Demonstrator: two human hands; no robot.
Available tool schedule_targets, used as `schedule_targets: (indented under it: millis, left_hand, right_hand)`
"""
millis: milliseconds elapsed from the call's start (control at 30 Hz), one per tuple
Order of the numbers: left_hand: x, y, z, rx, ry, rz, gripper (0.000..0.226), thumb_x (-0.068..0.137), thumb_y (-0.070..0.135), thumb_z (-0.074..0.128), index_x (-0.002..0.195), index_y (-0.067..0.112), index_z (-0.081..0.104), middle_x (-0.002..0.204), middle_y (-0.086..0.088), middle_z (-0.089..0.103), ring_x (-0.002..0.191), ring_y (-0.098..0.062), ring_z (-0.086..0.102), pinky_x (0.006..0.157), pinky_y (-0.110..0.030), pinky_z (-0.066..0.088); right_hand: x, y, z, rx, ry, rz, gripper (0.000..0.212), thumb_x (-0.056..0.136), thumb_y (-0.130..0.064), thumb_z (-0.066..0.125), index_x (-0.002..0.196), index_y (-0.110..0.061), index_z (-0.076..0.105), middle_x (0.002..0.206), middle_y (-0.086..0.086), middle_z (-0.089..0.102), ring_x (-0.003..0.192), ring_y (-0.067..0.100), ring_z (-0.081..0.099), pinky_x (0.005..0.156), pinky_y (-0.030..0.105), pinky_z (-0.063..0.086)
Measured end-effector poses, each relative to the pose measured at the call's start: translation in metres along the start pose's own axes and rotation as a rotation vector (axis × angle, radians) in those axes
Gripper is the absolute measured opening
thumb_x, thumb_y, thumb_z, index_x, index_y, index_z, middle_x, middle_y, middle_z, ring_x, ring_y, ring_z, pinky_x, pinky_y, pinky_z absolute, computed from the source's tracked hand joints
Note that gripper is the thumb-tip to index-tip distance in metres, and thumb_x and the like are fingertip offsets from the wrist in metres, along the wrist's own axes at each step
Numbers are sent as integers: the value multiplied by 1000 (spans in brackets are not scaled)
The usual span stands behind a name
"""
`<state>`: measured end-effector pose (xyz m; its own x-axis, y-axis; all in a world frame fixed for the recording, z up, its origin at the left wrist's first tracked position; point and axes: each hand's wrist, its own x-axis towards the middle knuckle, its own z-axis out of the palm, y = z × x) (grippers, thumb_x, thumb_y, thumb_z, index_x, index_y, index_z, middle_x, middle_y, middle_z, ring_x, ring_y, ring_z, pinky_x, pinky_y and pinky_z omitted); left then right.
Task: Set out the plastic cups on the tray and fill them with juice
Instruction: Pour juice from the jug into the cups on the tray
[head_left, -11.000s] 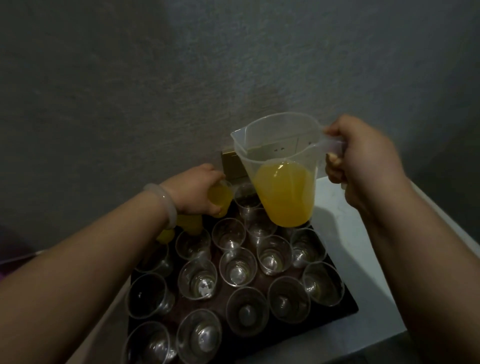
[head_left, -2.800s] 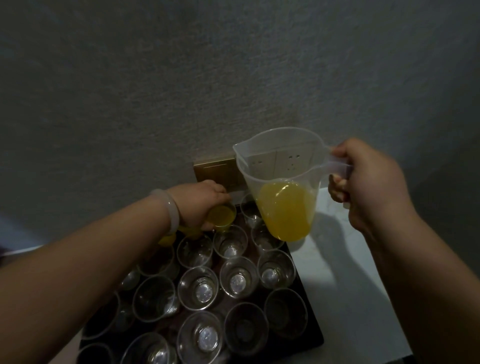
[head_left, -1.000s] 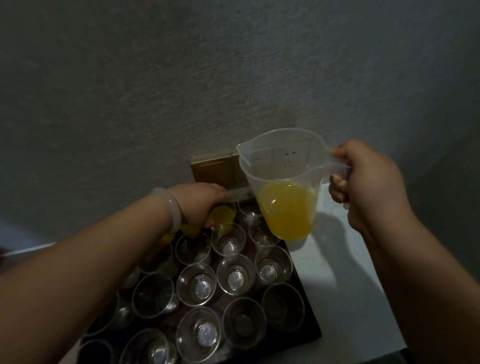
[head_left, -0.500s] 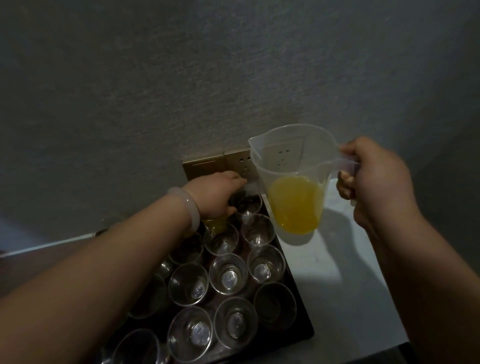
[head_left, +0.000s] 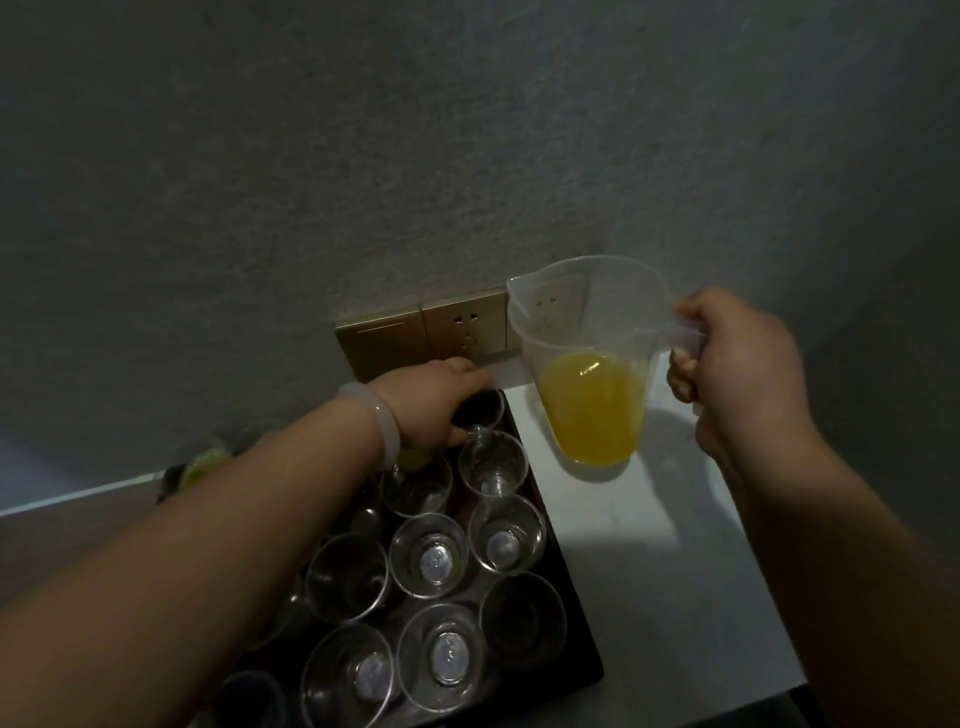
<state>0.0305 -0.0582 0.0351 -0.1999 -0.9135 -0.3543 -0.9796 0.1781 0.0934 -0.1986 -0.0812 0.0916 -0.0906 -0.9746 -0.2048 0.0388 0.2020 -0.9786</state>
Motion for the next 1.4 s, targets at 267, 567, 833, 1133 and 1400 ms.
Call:
schedule_targets:
  millis: [267,567,833,1133,1400]
  left_hand:
    - [-9,1,-17,2,94,-47,81,85,36,67,150,20,22,150,-1,30,130,-18,40,104,-29,39]
    - [-47,-1,-39,-100,275,-61,78,78,46,68,144,18,37,136,-1,45,119,-15,47,91,-18,37]
    - [-70,-9,-34,-83,335,-71,80,79,46,68,147,18,34,141,0,42,123,-15,46,95,-19,36]
    - [-77,-10,-34,-88,350,-84,79,79,49,67,146,20,35,141,4,41,123,-12,46,91,-18,37]
    - [-78,-9,-31,-91,368,-82,75,78,50,68,142,23,40,134,3,46,115,-13,50,89,-21,42]
  right_hand:
    - [5,1,-2,-21,4,14,32,88,-22,51,57,-16,52,38,-6,40,37,8,36,43,25,28]
    - [-2,-16,1,-78,-84,23,32,88,-18,50,57,-14,44,35,-6,35,32,8,29,34,14,23]
    - [-13,-44,15,-440,-295,-104,26,88,-14,51,62,-13,51,40,-4,42,29,4,34,38,21,30]
    - [-26,-64,54,-797,-399,-319,33,84,-31,54,74,-2,64,64,8,52,57,19,46,58,35,35]
    - [-35,-71,74,-997,-357,-405,37,82,-38,52,54,-13,46,53,2,40,52,20,40,49,30,26]
